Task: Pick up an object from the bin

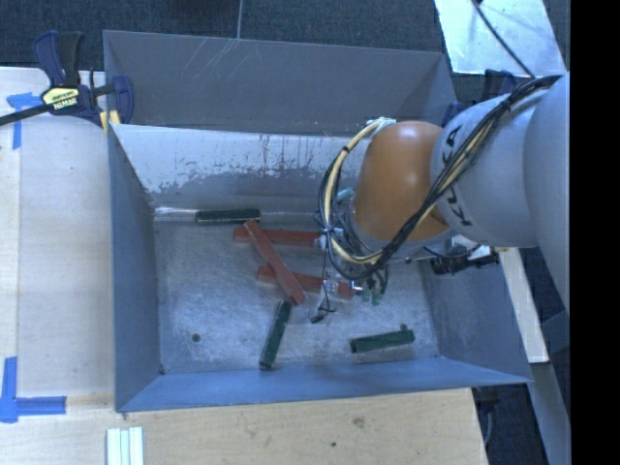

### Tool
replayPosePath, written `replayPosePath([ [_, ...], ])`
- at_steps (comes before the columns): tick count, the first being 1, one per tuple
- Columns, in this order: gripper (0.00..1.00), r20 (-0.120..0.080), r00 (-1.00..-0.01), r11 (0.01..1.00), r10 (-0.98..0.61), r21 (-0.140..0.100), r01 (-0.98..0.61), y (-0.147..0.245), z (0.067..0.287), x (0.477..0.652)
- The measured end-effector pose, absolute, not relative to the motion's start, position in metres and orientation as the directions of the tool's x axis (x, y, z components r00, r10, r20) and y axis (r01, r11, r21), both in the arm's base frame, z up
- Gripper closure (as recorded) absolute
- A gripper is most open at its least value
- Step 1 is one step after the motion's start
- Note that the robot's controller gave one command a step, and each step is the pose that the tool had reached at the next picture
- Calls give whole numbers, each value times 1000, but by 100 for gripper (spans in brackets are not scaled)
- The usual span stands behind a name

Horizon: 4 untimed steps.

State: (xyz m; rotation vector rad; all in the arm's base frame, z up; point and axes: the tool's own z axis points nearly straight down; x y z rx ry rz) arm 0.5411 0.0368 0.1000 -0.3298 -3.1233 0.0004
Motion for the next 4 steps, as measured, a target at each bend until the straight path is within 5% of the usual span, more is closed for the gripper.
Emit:
replayPosePath([
  [1,0,2,-904,904,428,-1,428,39,69,535],
  [2,0,2,-905,905,426,-1,426,38,70,535],
  [3,100,-1,-905,905,425,1,425,39,71,536],
  [4,100,-7,-906,906,423,3,423,38,130,539],
])
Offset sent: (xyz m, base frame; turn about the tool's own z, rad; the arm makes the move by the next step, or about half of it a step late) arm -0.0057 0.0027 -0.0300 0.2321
